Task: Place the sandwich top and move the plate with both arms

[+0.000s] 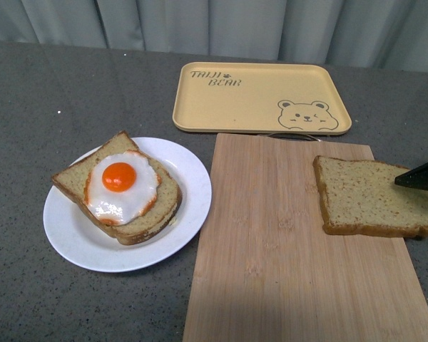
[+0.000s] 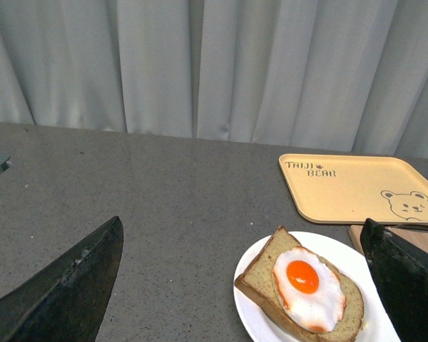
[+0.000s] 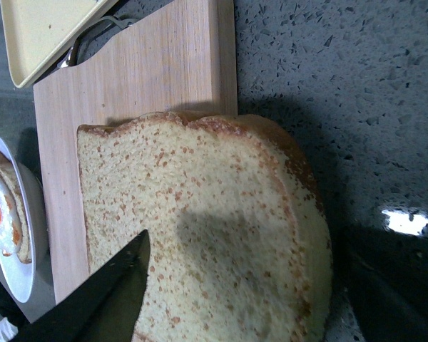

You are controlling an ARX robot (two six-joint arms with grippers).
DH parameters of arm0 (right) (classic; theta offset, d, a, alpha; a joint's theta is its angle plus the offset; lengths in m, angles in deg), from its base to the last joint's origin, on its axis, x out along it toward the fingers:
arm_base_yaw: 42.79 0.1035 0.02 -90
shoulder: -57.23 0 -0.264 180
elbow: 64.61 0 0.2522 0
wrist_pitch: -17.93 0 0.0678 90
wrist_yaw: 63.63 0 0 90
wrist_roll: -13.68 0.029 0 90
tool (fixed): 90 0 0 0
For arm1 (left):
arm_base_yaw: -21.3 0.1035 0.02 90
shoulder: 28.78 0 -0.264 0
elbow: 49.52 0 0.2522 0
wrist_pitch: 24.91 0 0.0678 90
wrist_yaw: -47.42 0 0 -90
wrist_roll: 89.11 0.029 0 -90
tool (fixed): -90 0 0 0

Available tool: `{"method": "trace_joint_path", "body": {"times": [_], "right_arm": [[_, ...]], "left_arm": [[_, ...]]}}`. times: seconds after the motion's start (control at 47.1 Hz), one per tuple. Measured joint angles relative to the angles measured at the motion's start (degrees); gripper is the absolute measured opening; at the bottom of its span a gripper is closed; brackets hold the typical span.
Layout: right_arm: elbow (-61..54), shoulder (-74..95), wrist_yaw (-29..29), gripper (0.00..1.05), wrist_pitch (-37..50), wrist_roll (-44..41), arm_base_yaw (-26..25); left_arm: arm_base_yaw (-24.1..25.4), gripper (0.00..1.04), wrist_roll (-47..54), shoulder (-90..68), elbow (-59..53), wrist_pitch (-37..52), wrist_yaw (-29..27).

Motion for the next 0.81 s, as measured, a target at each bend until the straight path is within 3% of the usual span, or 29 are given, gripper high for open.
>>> {"method": "trace_joint_path", "body": {"times": [0.149, 0.382, 0.467, 0.574, 0.722, 0.807], "right_arm": [[0.1, 0.4, 1.0, 0.56, 0.1, 1.1, 0.7], [-0.8, -1.7, 1.8, 0.13, 0.0, 2.0, 0.8], [-2.3, -5.1, 1.2, 0.03, 0.5, 2.1, 1.3], [-4.5, -12.1, -1.7, 0.02, 3.6, 5.3, 3.6], [-8.1, -18.0, -4.1, 0.02, 19.0, 17.2, 10.0], [-9.1, -17.1, -1.1, 0.02, 31.1, 28.8, 17.5]], "left_arm": [[0.0, 0.98, 0.0, 0.0, 0.0, 0.0, 0.0], [0.0, 0.98, 0.0, 0.0, 0.0, 0.0, 0.0], [0.0, 0.98, 0.0, 0.0, 0.0, 0.0, 0.0], [0.0, 0.98, 0.0, 0.0, 0.0, 0.0, 0.0], [0.0, 0.98, 0.0, 0.0, 0.0, 0.0, 0.0], [0.0, 0.98, 0.0, 0.0, 0.0, 0.0, 0.0]]}}
